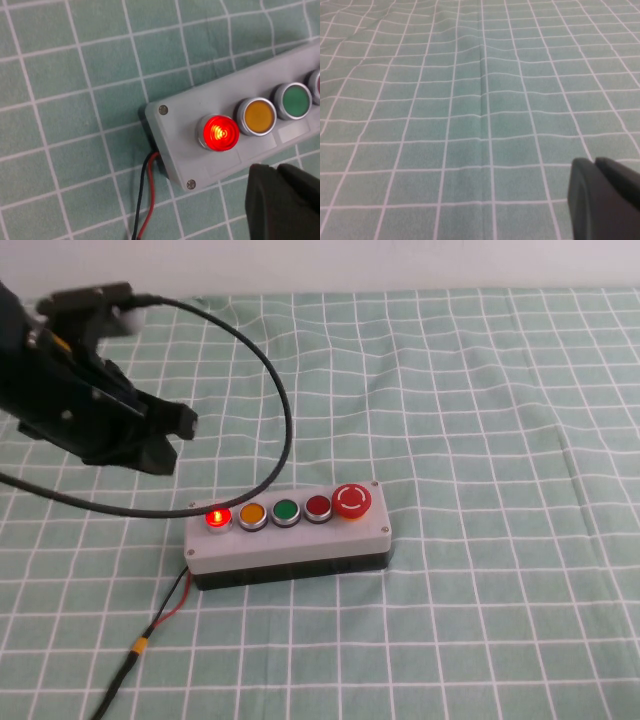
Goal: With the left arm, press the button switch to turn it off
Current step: Press the button to turn off
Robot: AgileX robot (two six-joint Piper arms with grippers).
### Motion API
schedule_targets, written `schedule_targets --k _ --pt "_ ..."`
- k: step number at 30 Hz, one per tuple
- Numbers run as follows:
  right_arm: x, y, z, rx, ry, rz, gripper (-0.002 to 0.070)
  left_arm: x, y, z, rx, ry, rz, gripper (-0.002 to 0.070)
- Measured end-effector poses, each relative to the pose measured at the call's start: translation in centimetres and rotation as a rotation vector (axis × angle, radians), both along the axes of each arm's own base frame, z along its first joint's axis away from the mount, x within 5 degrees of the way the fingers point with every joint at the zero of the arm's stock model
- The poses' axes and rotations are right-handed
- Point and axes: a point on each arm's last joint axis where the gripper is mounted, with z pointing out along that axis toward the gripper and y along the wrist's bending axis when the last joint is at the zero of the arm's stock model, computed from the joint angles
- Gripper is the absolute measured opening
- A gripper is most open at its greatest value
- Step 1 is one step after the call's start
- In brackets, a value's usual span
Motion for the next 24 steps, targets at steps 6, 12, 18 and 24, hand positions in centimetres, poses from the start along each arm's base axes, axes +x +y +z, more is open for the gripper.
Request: schedule_targets --k 6,12,18,24 --pt "0.0 0.0 0.0 0.000 0.000 0.000 -0.0017 1.5 -2.1 -3.1 0.030 0.064 -0.051 -0.0002" --pt "0.0 0.0 0.0 0.000 0.000 0.000 -0.0017 2.4 -3.6 -5.1 0.086 0.068 -0.089 -0.0002" --pt "0.0 0.0 0.0 0.000 0.000 0.000 -0.0017 3.3 -3.8 -7.1 0.115 0.110 -0.088 -0.0002" --pt "0.0 0.0 0.0 0.000 0.000 0.000 -0.0017 3.9 -3.8 -7.9 0.145 0.120 -0.089 -0.0002"
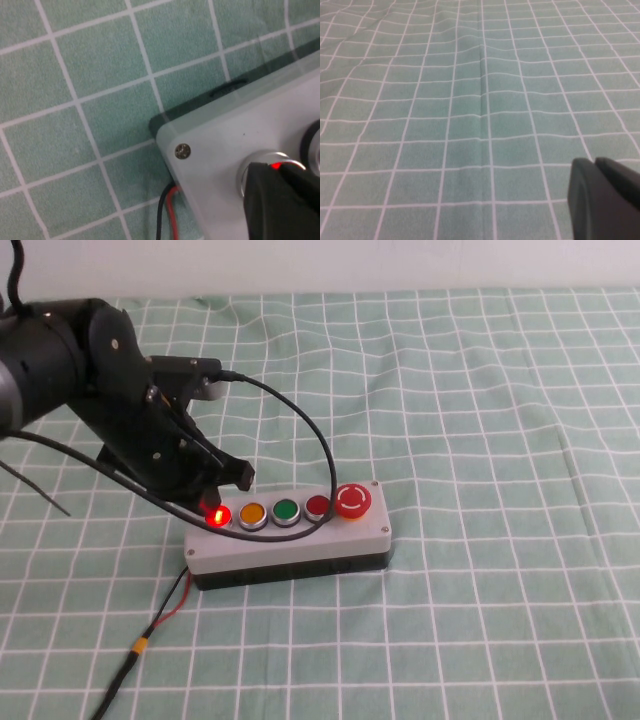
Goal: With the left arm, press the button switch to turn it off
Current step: Press the button to turn off
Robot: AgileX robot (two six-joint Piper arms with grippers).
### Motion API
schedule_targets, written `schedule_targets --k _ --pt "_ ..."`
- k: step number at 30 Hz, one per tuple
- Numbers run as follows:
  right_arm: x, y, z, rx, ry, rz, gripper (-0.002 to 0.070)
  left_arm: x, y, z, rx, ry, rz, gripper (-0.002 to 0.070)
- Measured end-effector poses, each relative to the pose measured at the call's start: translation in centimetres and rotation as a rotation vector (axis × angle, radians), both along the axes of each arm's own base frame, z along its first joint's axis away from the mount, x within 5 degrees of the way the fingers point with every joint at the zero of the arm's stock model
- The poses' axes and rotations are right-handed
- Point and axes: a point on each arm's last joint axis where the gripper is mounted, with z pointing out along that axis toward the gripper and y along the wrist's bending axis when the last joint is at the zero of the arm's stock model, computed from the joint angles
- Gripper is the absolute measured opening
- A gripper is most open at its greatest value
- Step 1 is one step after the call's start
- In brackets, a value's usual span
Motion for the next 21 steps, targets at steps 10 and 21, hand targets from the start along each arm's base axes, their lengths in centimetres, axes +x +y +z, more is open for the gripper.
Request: schedule_targets --k 10,21 --pt "0.0 0.0 0.0 0.000 0.000 0.000 -0.0017 0.3 -0.1 0.0 -0.001 -0.003 0.005 -0.0002" --pt "0.0 0.0 0.0 0.000 0.000 0.000 -0.0017 -5.6 2.3 10.6 -0.051 -0.292 0.005 -0.0002"
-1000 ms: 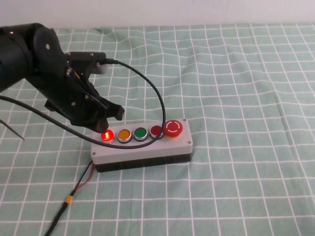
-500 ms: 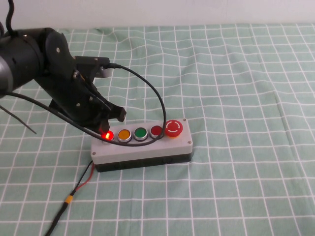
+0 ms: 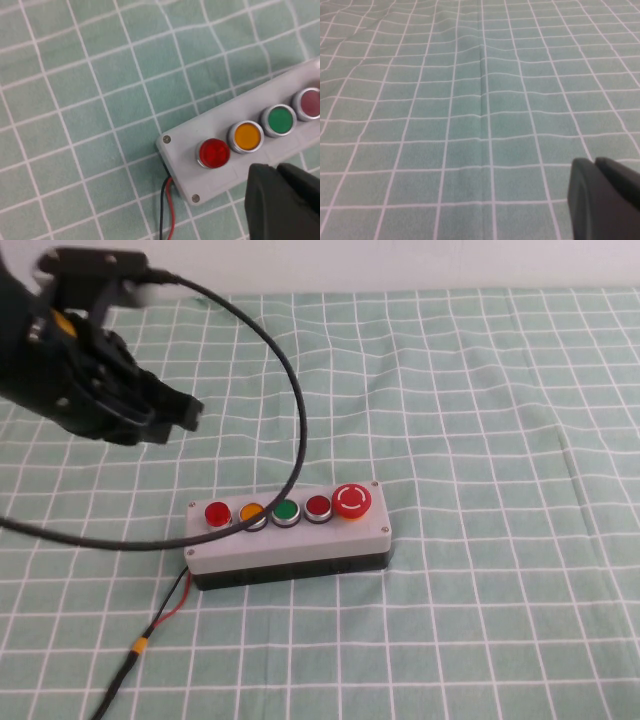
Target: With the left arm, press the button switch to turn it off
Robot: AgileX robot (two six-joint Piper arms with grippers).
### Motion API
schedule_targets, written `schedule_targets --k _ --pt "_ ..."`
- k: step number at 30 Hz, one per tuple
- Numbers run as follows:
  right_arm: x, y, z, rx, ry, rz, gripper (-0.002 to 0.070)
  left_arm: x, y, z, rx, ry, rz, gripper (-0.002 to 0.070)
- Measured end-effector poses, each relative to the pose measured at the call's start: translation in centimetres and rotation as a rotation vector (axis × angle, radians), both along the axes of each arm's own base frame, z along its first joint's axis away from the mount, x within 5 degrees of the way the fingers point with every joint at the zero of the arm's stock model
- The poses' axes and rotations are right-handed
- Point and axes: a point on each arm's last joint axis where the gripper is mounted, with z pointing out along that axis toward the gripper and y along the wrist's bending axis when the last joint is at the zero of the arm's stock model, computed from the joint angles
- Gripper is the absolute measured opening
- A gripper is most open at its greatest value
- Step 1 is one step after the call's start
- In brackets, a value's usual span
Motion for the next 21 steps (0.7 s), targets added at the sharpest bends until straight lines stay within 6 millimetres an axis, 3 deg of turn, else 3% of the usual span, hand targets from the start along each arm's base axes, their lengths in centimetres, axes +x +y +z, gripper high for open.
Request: schedule_targets --k 5,8,13,21 --pt "0.0 0.0 0.0 0.000 0.000 0.000 -0.0018 -5.6 2.0 5.5 -0.047 -0.149 0.010 -0.0002" --pt "0.0 0.0 0.0 0.000 0.000 0.000 -0.0017 -8.9 3.4 7.1 -0.056 -0.208 0.034 -0.0002" --pt "0.0 0.0 0.0 0.000 0.000 0.000 -0.0017 -14.9 5.8 7.5 -0.080 -0.265 0.074 -0.0002" --pt "0.0 0.0 0.0 0.000 0.000 0.000 -0.0017 -23.9 9.0 4.9 -0.156 -0.379 0.115 -0.0002"
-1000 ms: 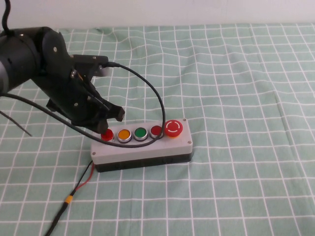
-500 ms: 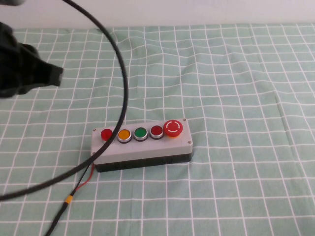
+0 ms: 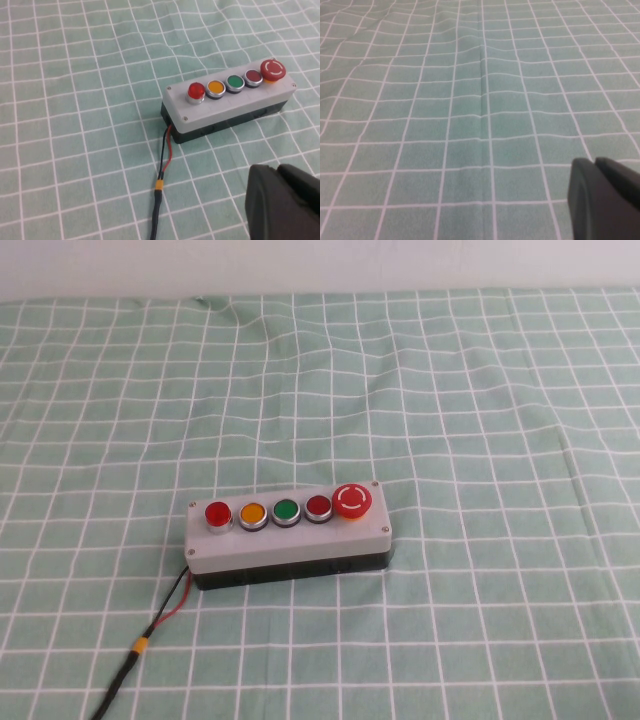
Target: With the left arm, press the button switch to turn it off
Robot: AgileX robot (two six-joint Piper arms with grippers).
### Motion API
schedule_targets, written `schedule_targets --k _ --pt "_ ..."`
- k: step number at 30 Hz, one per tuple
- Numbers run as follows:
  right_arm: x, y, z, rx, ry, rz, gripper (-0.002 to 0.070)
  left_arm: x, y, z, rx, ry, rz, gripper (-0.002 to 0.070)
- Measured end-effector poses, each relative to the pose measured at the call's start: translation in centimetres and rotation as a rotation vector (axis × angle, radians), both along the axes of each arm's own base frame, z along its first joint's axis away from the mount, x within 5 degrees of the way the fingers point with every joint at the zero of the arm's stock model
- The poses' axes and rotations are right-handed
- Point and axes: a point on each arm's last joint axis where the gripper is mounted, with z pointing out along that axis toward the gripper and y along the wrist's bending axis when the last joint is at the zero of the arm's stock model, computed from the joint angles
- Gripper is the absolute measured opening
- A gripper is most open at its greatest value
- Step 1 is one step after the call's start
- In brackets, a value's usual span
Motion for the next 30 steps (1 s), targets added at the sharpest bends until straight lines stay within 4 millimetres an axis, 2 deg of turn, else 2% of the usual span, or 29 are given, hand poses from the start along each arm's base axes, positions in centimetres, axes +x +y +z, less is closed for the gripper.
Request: schedule_targets --k 5,9,23,30 --pt "0.0 0.0 0.0 0.000 0.000 0.000 -0.0017 -3.9 1.4 -2.0 -0.038 -0.065 0.011 -0.0002" --pt "0.0 0.0 0.0 0.000 0.000 0.000 -0.0017 -5.3 1.9 -3.0 -0.081 -0.091 0.027 -0.0002" --pt "0.0 0.0 0.0 0.000 0.000 0.000 -0.0017 -5.3 1.9 -3.4 -0.097 -0.080 0.043 -0.0002" --pt "0.0 0.0 0.0 0.000 0.000 0.000 -0.0017 -4.5 1.9 -2.4 -0.125 -0.231 0.058 -0.0002"
